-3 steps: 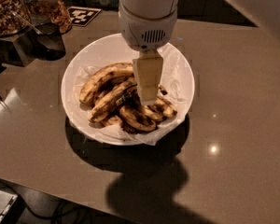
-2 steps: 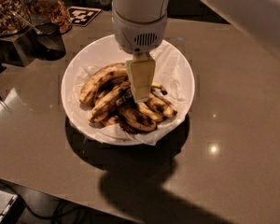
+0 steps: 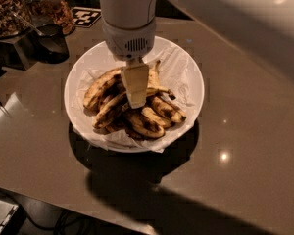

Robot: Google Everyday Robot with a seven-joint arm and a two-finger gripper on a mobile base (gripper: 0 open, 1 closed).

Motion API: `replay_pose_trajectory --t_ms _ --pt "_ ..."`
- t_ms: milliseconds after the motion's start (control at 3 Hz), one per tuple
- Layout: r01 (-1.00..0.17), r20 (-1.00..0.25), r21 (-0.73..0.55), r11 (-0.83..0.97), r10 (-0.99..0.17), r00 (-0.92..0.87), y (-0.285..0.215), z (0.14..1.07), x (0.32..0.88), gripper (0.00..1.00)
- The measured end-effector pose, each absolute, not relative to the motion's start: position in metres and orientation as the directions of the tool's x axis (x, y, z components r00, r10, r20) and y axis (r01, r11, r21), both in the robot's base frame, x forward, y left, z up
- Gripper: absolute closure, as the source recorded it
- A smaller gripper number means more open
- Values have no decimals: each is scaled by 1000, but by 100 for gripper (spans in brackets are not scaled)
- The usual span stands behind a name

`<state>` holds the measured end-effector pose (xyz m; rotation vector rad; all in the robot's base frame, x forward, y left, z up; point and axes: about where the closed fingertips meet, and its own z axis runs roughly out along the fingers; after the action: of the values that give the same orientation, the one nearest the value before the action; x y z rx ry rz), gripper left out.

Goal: Pick banana from white bowl

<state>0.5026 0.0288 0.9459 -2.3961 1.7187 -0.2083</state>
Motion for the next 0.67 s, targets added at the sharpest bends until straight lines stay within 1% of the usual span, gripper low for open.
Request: replay_pose_trajectory --t_ms 333,667 --pt "-928 13 -168 -334 -942 336 34 917 503 35" --pt "-934 15 -130 -332 -943 333 30 900 503 42"
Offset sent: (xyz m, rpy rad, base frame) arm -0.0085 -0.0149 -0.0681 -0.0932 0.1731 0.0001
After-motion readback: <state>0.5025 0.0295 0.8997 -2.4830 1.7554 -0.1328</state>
